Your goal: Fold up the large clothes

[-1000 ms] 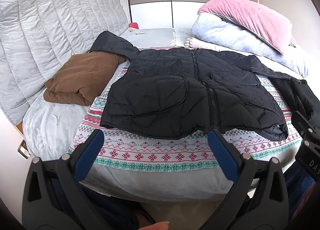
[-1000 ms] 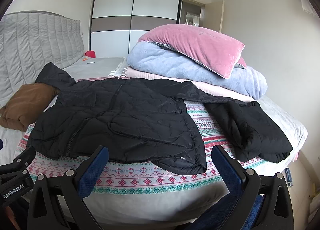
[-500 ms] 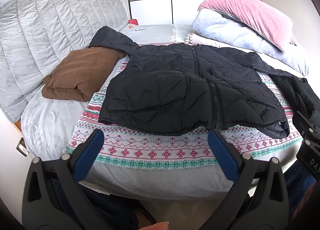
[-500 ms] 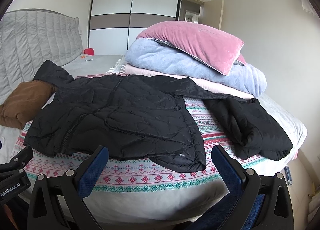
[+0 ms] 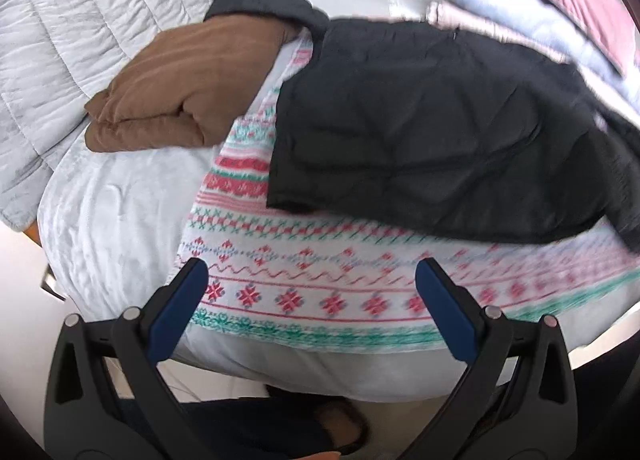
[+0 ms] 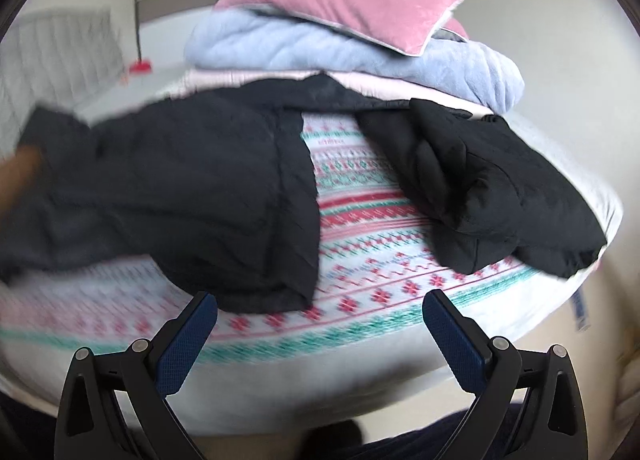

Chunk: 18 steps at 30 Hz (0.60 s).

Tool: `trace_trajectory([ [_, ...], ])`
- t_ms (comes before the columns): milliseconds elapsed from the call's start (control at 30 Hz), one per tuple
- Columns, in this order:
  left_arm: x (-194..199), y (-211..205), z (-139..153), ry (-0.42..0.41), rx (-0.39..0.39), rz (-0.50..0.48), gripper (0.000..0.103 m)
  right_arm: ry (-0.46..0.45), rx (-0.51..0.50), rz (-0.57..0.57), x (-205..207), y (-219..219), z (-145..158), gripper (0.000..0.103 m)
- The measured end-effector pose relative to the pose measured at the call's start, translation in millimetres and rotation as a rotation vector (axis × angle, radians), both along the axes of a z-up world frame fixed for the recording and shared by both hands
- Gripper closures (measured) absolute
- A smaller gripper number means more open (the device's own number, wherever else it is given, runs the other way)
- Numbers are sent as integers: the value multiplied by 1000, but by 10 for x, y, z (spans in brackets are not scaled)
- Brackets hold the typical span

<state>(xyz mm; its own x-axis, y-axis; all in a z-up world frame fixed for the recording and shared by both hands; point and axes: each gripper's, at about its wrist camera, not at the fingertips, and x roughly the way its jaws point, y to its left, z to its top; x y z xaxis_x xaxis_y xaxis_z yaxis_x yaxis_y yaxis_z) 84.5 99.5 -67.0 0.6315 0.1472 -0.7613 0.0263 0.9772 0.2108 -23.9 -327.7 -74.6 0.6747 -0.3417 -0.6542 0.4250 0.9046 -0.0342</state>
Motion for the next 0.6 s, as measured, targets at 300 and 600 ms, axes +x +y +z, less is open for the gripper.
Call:
trace_trajectory([
  [300,408,-277,-312,28,173,-30,1,17,170,76,521,-176,-332,65],
  [600,824,77,418,-106,-46,54,79,-296,185,60,456,-582,682,101],
])
